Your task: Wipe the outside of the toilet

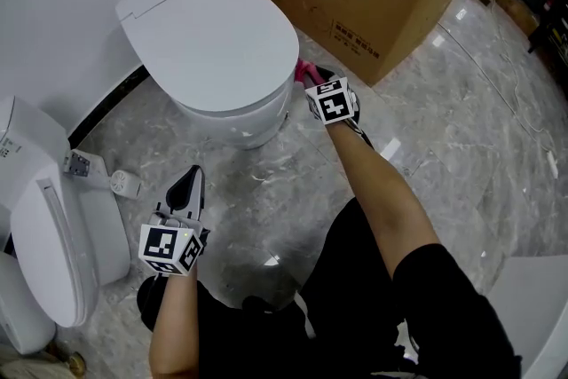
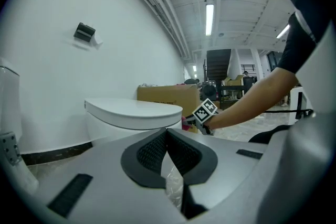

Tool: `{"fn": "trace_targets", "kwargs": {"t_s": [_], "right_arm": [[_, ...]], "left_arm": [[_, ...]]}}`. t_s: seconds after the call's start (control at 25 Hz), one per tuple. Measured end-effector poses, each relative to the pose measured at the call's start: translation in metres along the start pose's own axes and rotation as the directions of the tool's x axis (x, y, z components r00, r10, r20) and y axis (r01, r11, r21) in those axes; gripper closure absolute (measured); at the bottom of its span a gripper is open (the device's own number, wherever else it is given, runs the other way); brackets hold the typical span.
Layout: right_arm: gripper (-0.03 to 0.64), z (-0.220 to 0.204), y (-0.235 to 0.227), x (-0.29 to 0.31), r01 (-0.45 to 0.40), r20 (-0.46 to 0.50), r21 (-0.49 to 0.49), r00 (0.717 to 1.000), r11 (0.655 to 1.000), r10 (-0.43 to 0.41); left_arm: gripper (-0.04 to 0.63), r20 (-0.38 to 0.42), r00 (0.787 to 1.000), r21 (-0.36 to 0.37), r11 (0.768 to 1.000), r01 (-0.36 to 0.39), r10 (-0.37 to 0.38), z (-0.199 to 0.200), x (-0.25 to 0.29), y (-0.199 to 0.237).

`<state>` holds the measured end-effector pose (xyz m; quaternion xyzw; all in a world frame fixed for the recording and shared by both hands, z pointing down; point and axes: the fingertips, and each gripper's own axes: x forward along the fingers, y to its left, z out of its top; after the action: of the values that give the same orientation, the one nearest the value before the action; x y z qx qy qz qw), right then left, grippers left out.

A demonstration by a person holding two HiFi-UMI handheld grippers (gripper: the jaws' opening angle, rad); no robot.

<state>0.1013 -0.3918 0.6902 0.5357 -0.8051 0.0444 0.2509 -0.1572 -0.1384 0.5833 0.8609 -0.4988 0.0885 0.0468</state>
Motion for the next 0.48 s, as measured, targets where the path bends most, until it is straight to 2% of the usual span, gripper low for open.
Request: {"fn": "trace_targets", "kwargs": {"t_s": [0.12, 0.2, 0.28, 0.4, 0.48], "right_arm": [[0.5, -0.026, 0.032, -0.033, -0.087, -0.024, -0.067, 0.996, 0.994, 0.085], [0.5, -0.044, 0.06, -0.055, -0.172, -0.04, -0.01, 0.984, 0.985, 0.171], [0.5, -0.049, 0.098, -0.078, -0.269, -0.03, 0.071, 0.962, 0.961, 0.271], [0.5, -0.03, 0.166, -0.106, -0.394, 0.049, 0.15, 0.919, 0.907, 0.391], [0.5, -0.011, 0.202, -0.113, -0.426, 0.119, 0.179, 0.904, 0.887, 0.41]], "left_arm": [[0.581, -0.006, 1.0, -0.011, 1.0, 0.001, -0.001, -0.005, 0.005, 0.003], [0.581, -0.007, 1.0, -0.023, 1.0, 0.002, -0.002, -0.007, 0.01, 0.008], [0.581, 0.001, 1.0, -0.036, 0.999, 0.005, -0.005, -0.006, 0.013, 0.011], [0.581, 0.001, 1.0, -0.044, 0.999, 0.01, -0.01, -0.004, 0.017, 0.014], [0.581, -0.007, 1.0, -0.041, 0.999, 0.012, -0.012, -0.003, 0.02, 0.016]]}}
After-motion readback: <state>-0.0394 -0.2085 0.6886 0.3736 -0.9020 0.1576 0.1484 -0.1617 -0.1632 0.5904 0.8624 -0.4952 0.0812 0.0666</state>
